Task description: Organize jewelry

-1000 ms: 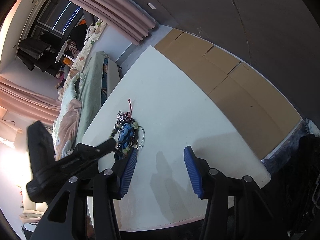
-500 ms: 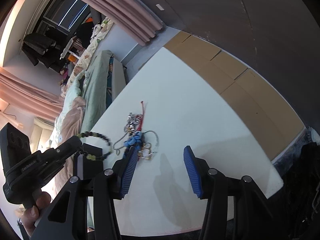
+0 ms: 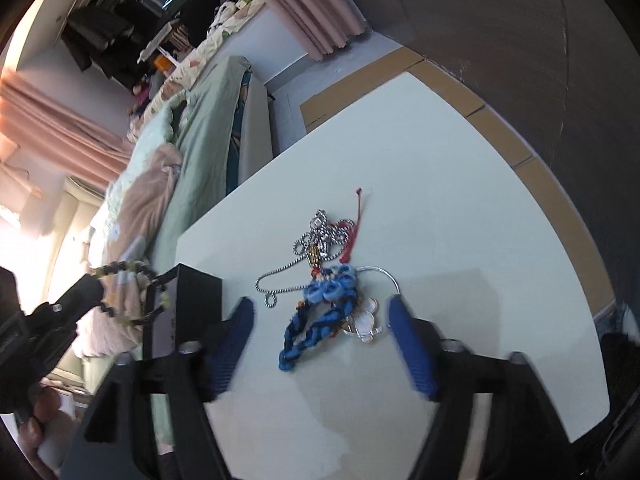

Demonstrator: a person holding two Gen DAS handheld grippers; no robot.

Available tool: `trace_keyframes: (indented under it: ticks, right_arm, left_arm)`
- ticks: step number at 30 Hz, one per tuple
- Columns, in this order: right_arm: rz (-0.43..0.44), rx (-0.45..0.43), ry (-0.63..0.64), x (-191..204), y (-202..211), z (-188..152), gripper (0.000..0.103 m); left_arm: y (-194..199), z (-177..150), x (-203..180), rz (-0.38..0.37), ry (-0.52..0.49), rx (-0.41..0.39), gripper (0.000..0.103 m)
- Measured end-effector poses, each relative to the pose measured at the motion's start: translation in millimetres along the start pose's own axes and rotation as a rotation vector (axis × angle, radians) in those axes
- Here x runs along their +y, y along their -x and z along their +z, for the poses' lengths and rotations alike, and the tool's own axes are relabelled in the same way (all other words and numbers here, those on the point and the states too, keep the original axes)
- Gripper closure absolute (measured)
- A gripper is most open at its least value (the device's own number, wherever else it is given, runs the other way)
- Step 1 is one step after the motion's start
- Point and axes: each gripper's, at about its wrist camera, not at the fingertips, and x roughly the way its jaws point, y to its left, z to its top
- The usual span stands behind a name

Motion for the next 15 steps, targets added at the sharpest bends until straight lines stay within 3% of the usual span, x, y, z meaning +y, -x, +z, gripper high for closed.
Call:
trace_keyframes:
  ticks: [6,12,15]
  right_arm:
    - [-0.051,0.039,0.043,17,-19,6,0.034]
    - [-0.153,0.081,0.073,25,-39,6,0.045]
    - [-0.194,0.101,0.075,24,-46,4,0.060]
  left_arm:
    - [17,2,31,0.017,0.049,-0.029,0.094]
    - [28,-1,61,0.022,0.097,-0.044,0.094]
    - [31,-3,71,0.016,0.113,-0.046,0.094]
